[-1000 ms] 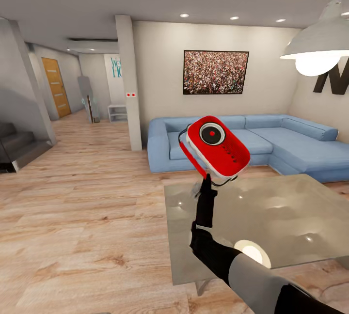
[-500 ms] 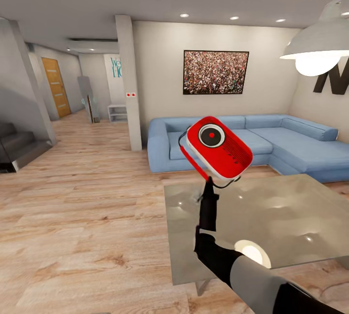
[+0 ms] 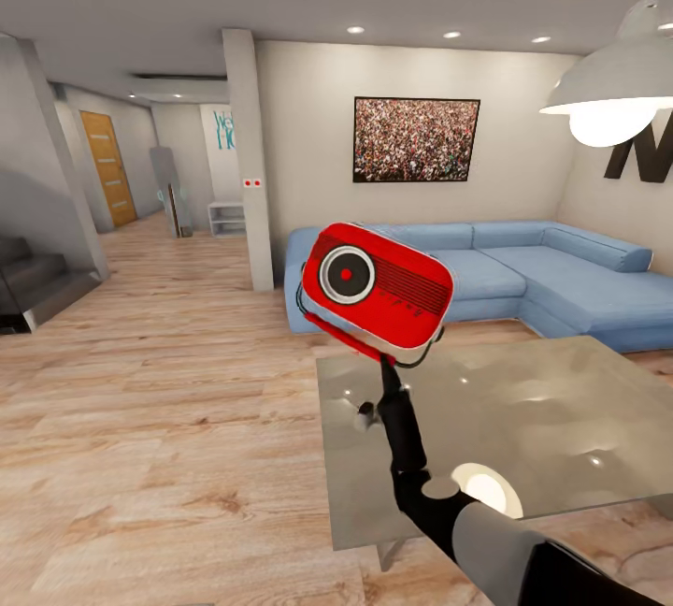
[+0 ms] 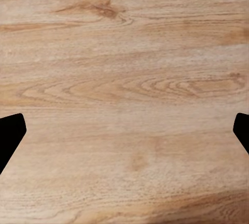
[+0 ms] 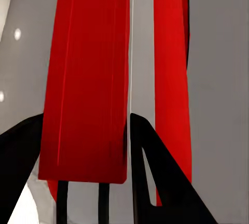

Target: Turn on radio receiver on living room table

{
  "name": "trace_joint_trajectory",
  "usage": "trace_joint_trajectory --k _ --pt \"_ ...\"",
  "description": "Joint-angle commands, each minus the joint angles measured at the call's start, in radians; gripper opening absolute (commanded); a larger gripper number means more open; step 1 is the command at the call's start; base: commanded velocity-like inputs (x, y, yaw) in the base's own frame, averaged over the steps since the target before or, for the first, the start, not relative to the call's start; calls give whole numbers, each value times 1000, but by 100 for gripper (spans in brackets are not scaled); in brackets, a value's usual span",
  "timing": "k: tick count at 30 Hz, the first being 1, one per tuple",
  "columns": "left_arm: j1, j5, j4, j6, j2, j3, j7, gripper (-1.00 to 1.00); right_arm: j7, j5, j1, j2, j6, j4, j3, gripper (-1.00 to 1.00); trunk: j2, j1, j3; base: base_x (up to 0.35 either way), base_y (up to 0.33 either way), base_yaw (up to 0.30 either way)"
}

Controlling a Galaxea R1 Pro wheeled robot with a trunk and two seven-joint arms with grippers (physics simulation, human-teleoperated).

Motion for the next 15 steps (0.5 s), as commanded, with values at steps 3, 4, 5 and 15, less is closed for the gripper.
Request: trace_joint_trajectory --k 3,4,5,15 --pt "0 0 0 0 -1 0 0 100 -21 32 0 0 5 37 15 -100 0 0 0 0 0 0" --pt "0 0 0 0 -2 0 0 100 -28 63 0 0 7 74 36 -100 0 0 0 0 0 0" --pt "0 0 0 0 -2 0 0 100 -30 75 1 1 7 93 44 -100 0 0 0 0 0 0" --pt "0 -2 0 0 -5 -2 0 100 -30 103 4 1 48 155 60 -100 0 0 0 0 0 0"
